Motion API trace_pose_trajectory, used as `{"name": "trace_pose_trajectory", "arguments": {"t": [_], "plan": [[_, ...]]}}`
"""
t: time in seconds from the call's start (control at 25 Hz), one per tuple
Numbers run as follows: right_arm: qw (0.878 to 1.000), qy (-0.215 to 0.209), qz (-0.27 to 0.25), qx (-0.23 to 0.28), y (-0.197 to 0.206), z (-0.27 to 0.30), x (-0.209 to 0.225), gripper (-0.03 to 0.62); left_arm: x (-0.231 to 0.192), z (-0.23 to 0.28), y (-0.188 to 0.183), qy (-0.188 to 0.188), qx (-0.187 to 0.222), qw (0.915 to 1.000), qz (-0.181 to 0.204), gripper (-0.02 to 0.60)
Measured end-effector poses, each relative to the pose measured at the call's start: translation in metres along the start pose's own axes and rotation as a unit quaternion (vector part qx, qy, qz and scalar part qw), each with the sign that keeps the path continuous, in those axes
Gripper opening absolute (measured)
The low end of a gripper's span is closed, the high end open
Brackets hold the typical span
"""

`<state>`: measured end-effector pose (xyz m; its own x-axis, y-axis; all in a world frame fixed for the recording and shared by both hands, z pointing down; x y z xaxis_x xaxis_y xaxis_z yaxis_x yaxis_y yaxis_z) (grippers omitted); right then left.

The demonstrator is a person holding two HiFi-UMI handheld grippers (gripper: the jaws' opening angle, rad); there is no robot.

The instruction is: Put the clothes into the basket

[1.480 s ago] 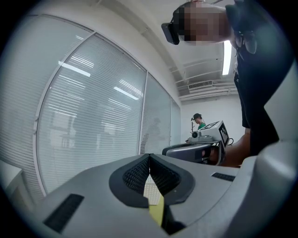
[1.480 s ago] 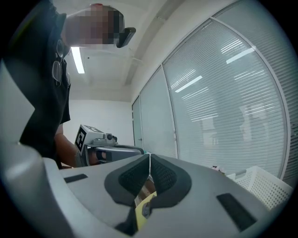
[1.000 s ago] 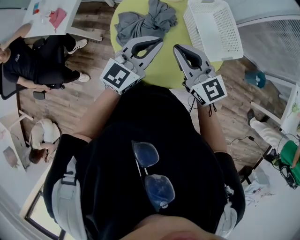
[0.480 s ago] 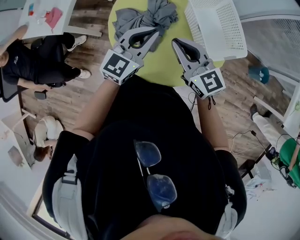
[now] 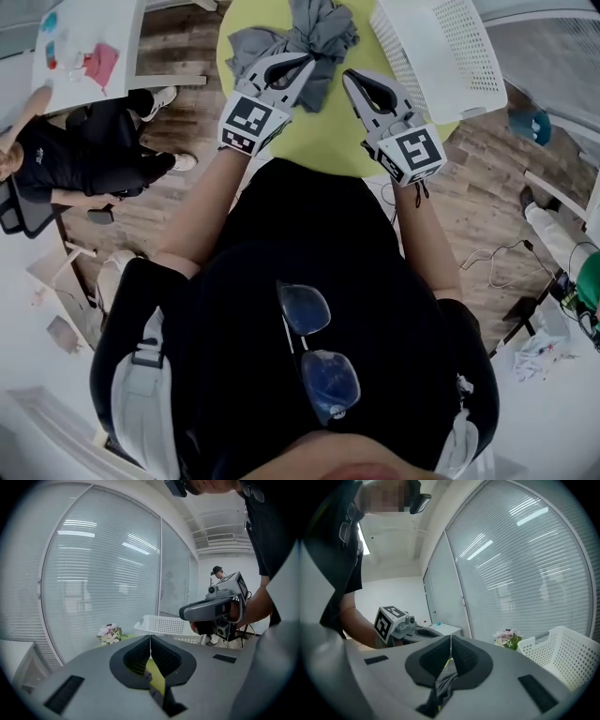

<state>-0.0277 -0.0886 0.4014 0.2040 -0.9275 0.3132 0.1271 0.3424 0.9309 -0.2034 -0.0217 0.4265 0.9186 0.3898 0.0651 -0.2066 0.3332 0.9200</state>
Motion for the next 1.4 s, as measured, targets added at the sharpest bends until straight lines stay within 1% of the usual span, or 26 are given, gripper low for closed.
{"name": "trace_pose_trajectory", "arguments": {"t": [0.36, 0.52, 0.64, 0.72, 0.96, 1.16, 1.28, 1.4], "plan": [[0.999, 0.019, 0.029, -0.021, 0.025, 0.032, 0.012, 0.028, -0.030, 0.027, 0.043, 0.009, -0.057, 0.9983, -0.007, 0.011], [0.999, 0.023, 0.026, -0.033, 0.036, 0.046, 0.014, 0.028, -0.042, 0.039, 0.067, 0.012, -0.085, 0.9959, -0.028, 0.011], [0.998, 0.026, 0.029, -0.046, 0.048, 0.058, 0.018, 0.028, -0.047, 0.046, 0.082, 0.009, -0.109, 0.9936, -0.028, 0.013], [0.998, 0.028, 0.033, -0.054, 0.055, 0.064, 0.020, 0.028, -0.050, 0.052, 0.092, 0.006, -0.124, 0.9918, -0.030, 0.025], [0.996, 0.032, 0.042, -0.070, 0.067, 0.081, 0.025, 0.028, -0.062, 0.072, 0.125, 0.018, -0.172, 0.9832, -0.057, 0.162], [0.995, 0.039, 0.050, -0.081, 0.073, 0.084, 0.031, 0.028, -0.068, 0.087, 0.150, 0.027, -0.206, 0.9737, -0.094, 0.222], [0.994, 0.045, 0.053, -0.085, 0.076, 0.085, 0.034, 0.028, -0.074, 0.097, 0.160, 0.018, -0.225, 0.9696, -0.095, 0.281], [0.993, 0.053, 0.051, -0.093, 0.077, 0.085, 0.038, 0.028, -0.078, 0.108, 0.168, 0.018, -0.245, 0.9650, -0.093, 0.331]]}}
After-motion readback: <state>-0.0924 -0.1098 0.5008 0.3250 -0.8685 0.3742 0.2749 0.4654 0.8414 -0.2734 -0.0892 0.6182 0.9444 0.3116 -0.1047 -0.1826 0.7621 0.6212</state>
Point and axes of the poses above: the fingertips, and each gripper's own axes: z forward along the fingers, x to its right, y out of its underside, the point moved 9 cm from there along -z, backward along the fingers, and after that the axes turned 6 degrees about z, right-handed, at the moved point
